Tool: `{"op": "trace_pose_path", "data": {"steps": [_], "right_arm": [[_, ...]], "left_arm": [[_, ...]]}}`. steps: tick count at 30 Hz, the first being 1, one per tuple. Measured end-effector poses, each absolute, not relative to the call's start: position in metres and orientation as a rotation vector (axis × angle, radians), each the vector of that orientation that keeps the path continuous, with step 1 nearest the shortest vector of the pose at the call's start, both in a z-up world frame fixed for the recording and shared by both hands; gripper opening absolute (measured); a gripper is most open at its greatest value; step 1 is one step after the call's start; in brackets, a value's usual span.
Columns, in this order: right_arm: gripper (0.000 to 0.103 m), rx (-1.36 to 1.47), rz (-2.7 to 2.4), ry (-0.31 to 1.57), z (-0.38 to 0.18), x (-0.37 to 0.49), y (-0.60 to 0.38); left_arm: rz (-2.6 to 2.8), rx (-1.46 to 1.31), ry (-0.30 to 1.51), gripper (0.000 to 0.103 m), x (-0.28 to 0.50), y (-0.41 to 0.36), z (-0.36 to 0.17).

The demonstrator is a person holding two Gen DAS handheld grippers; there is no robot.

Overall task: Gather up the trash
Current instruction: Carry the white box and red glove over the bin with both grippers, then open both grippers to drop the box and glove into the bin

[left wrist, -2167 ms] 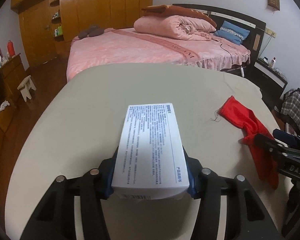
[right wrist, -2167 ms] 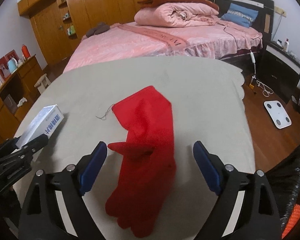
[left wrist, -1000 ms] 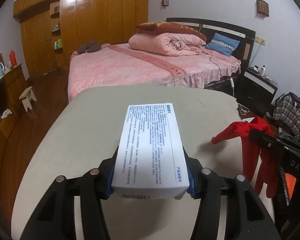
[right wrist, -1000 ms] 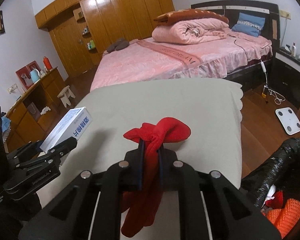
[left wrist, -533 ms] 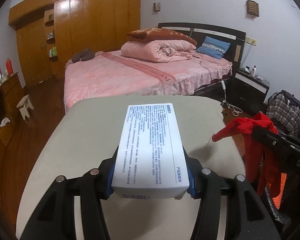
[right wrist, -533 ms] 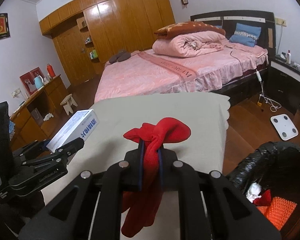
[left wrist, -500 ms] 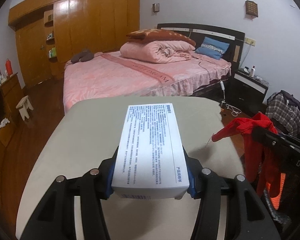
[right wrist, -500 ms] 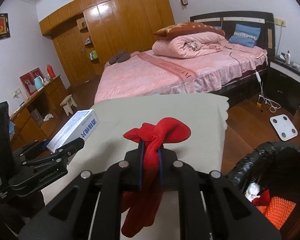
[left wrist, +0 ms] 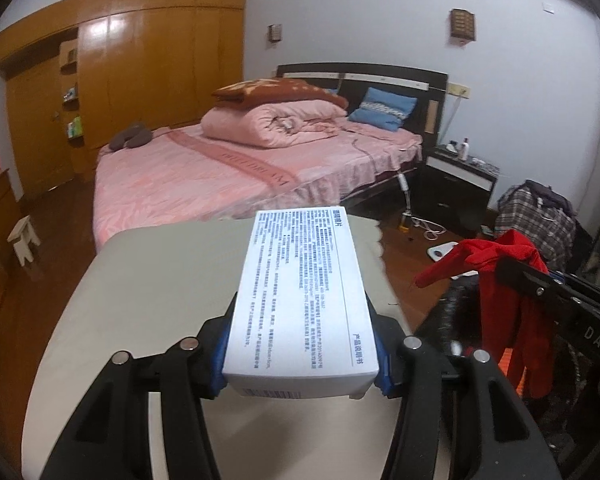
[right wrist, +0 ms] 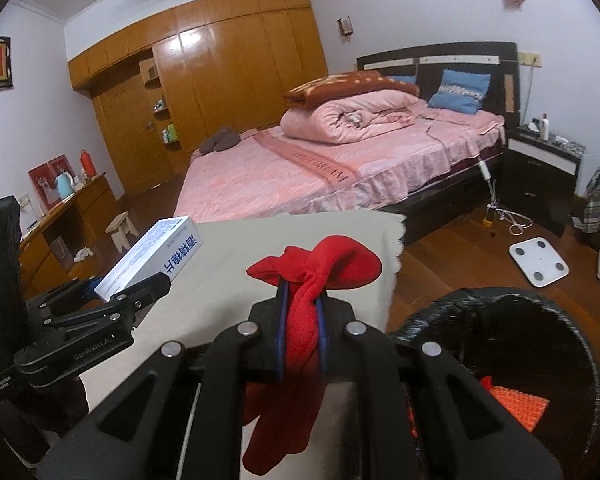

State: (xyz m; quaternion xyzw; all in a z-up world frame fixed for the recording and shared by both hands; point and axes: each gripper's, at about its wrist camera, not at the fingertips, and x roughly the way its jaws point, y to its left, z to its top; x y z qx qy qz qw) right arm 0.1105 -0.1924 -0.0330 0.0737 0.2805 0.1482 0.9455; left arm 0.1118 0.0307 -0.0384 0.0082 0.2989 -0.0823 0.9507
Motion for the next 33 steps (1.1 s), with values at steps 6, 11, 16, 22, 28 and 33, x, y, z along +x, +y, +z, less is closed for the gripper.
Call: {"op": "trace_pose_path", "data": {"steps": [6, 11, 16, 22, 28, 33], "right_arm": [[0.011, 0.154, 0.251, 0.555, -0.029, 0.092, -0.224], [0.011, 0.159, 0.198, 0.545, -0.029, 0.077, -0.252], [0.011, 0.159, 0.157, 0.538, -0.029, 0.064, -0.275], [0.011, 0.165, 0.108, 0.539, -0.035, 0.052, -0.301], [0.011, 0.17, 0.062, 0.549, -0.042, 0.042, -0.322], [0.011, 0.175, 0.028, 0.562, -0.049, 0.036, -0.337]], "left_arm": [[-0.246, 0.038, 0.586, 0.054, 0.101, -0.004, -0.029], [-0.312, 0.059, 0.567, 0.054, 0.093, -0.035, -0.021], [-0.37, 0.078, 0.554, 0.054, 0.084, -0.063, -0.017], [-0.428, 0.1, 0.549, 0.054, 0.079, -0.091, -0.016], [-0.481, 0.123, 0.558, 0.054, 0.074, -0.116, -0.023], [-0.527, 0.141, 0.572, 0.054, 0.074, -0.138, -0.032]]}}
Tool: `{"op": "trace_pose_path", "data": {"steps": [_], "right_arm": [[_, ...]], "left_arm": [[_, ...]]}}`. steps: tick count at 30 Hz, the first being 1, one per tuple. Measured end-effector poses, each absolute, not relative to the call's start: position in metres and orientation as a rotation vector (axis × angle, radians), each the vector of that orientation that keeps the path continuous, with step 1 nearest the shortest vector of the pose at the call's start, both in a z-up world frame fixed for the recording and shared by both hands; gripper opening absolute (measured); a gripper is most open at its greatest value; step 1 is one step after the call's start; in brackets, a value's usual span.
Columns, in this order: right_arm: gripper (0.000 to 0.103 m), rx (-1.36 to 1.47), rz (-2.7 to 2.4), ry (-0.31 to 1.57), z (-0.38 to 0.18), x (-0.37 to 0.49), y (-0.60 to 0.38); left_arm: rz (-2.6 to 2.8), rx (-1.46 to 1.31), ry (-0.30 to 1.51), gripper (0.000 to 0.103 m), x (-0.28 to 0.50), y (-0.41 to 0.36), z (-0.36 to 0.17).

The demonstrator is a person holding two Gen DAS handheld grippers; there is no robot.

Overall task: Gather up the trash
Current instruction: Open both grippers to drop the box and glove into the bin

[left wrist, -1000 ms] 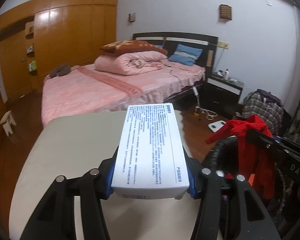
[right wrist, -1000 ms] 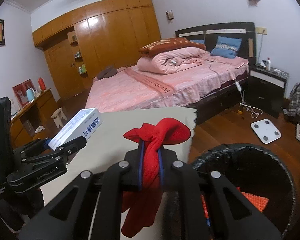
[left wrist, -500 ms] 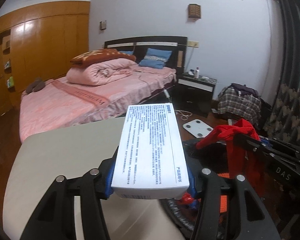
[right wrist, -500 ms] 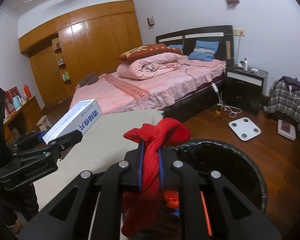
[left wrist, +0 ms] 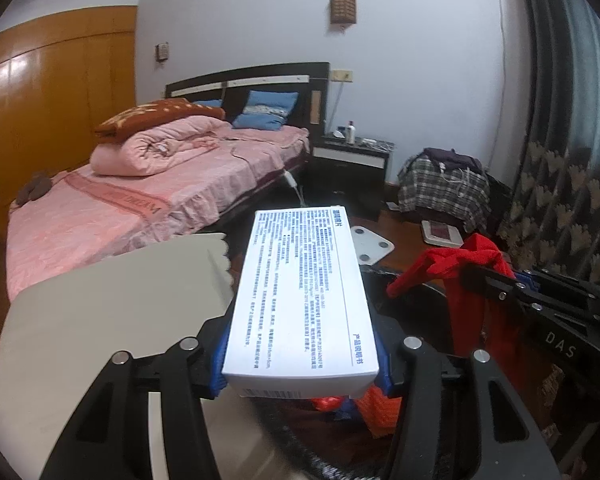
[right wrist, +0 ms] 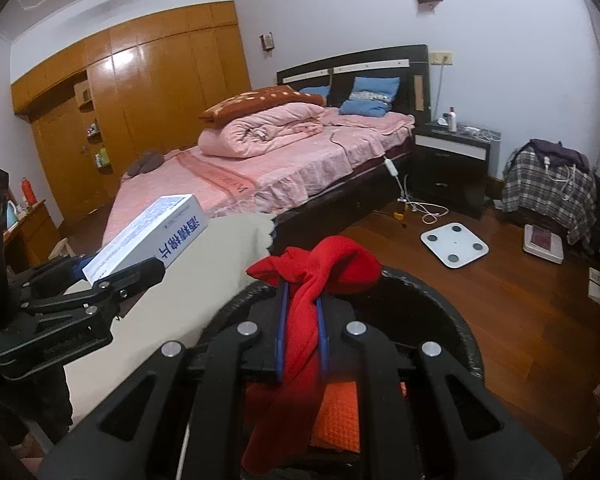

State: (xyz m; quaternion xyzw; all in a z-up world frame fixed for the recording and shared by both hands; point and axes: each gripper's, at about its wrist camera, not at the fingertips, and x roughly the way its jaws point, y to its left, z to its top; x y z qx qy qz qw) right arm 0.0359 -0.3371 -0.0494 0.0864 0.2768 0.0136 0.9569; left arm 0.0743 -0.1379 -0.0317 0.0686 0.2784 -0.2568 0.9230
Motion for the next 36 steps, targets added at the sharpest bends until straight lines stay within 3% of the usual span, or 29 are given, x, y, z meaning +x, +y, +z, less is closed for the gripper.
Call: {"op": "trace_pose_path", "data": {"steps": [14, 15, 16, 20, 21, 23, 25, 29, 36], "right_arm": [[0.014, 0.17, -0.019, 0.602, -0.069, 0.036, -0.361], [0.017, 0.168, -0.026, 0.611, -0.072, 0.038, -0.363], [0.026, 0.167, -0.029, 0.621, -0.073, 0.04, -0.363], [0.051, 0.169, -0.052, 0.645, -0.081, 0.041, -0.368], [0.063, 0.171, -0.065, 0.643, -0.083, 0.039, -0.369], [0.073, 0.175, -0.075, 0.64, -0.083, 0.037, -0.37], [0.092, 0.174, -0.081, 0.637, -0.081, 0.033, -0.368], [0.095, 0.171, -0.058, 0.632, -0.074, 0.029, -0.361], [0.097, 0.205, -0.007, 0.622, -0.051, 0.019, -0.34]], "left_arm": [[-0.621, 0.17, 0.616, 0.054, 0.091, -0.187, -0.059], [-0.634, 0.164, 0.623, 0.055, 0.094, -0.189, -0.061], [-0.644, 0.159, 0.628, 0.057, 0.096, -0.189, -0.062], [-0.659, 0.116, 0.632, 0.077, 0.1, -0.182, -0.064], [-0.658, 0.107, 0.629, 0.078, 0.101, -0.18, -0.063], [-0.638, 0.104, 0.62, 0.08, 0.102, -0.173, -0.06], [-0.611, 0.092, 0.61, 0.085, 0.104, -0.163, -0.055], [-0.559, 0.079, 0.591, 0.094, 0.102, -0.14, -0.045], [-0.465, 0.088, 0.595, 0.097, 0.085, -0.1, -0.032]]}}
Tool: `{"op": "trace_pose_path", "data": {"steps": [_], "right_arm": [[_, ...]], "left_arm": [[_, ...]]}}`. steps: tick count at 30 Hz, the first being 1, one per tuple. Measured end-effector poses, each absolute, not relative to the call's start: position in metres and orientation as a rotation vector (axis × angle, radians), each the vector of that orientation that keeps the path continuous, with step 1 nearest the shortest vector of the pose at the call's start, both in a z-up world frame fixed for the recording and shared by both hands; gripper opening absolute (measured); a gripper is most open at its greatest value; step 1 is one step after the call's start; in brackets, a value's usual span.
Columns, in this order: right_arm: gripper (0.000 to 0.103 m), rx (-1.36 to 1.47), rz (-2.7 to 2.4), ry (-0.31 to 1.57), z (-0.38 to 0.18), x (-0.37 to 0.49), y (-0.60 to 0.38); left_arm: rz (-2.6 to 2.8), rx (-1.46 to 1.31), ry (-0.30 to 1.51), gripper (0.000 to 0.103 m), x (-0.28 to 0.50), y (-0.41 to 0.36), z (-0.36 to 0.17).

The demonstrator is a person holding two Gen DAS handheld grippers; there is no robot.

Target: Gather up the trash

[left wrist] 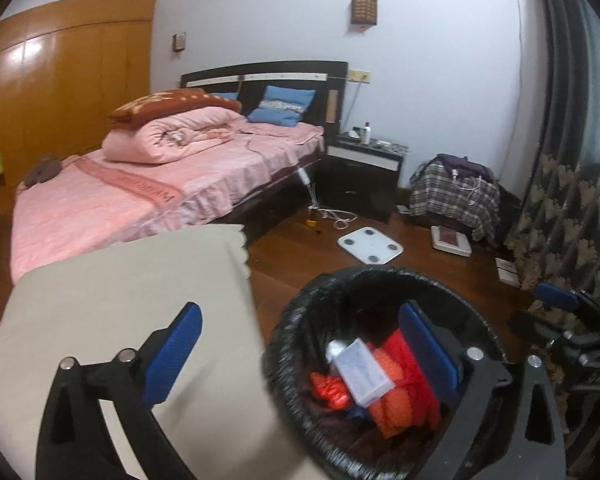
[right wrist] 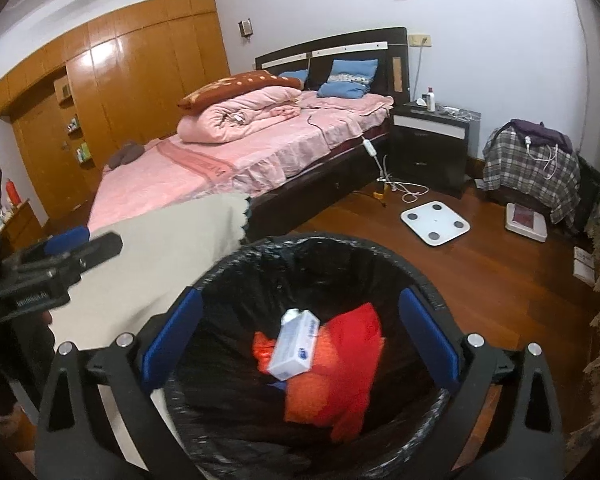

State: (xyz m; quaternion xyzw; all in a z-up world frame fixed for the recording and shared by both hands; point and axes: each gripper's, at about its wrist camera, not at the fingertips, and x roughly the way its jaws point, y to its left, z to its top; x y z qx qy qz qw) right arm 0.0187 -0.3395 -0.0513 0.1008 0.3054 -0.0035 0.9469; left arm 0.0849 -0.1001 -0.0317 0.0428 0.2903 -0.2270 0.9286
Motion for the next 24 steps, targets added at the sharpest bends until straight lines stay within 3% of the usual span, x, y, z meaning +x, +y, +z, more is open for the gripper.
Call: {"op": "trace_pose_path", "data": {"steps": [24], "right_arm": [[0.097, 0.135, 0.071, 0.542, 0.021, -0.015, -0.285]], "left_arm": [[-0.365, 0.072, 0.504, 0.097, 0.011, -0.048, 0.021]]}}
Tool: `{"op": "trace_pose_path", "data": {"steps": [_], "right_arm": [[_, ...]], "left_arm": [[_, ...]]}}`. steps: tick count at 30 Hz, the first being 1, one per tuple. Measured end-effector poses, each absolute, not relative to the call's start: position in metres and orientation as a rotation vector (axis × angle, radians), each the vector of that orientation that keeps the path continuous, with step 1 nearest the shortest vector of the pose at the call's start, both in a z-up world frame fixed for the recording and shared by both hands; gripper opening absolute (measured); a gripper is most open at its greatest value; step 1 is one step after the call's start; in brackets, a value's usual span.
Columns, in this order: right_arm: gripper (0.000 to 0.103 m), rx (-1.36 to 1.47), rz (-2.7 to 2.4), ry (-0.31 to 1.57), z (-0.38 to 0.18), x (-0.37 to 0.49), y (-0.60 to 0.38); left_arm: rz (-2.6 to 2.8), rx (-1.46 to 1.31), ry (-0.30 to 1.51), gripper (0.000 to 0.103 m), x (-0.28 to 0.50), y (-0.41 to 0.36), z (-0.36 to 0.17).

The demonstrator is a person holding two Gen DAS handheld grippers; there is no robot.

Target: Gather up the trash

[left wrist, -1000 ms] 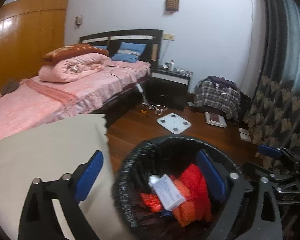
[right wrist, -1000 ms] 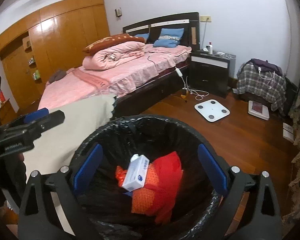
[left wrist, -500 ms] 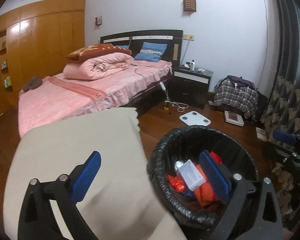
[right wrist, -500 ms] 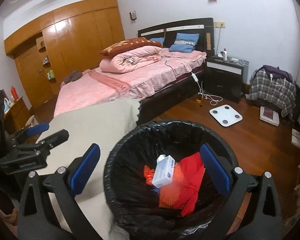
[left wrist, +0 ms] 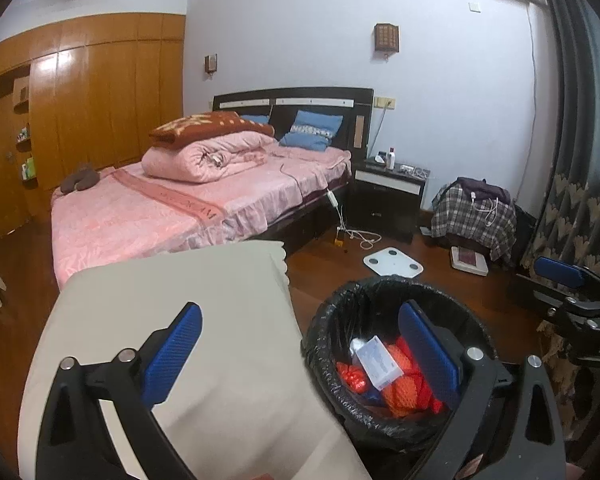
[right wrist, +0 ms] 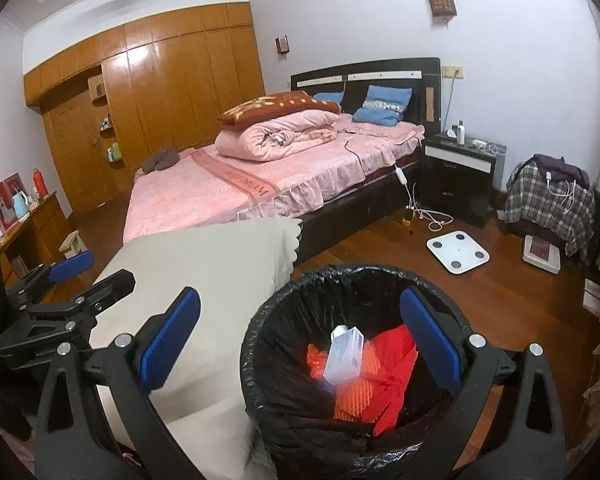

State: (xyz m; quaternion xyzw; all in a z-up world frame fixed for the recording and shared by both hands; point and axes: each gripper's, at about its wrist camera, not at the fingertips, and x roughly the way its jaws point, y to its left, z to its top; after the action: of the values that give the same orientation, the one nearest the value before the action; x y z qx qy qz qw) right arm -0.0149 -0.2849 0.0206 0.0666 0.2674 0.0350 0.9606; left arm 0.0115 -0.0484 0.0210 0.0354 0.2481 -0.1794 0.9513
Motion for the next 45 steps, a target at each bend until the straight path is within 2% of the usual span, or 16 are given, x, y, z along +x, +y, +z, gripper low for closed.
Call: {"op": "trace_pose_path", "data": {"steps": [45], "right_arm": [[0.097, 0.122, 0.079, 0.531, 0.027, -0.013, -0.275]], "left_arm": [[-0.35, 0.067, 0.463, 0.097, -0.003, -0.042, 0.04]]}}
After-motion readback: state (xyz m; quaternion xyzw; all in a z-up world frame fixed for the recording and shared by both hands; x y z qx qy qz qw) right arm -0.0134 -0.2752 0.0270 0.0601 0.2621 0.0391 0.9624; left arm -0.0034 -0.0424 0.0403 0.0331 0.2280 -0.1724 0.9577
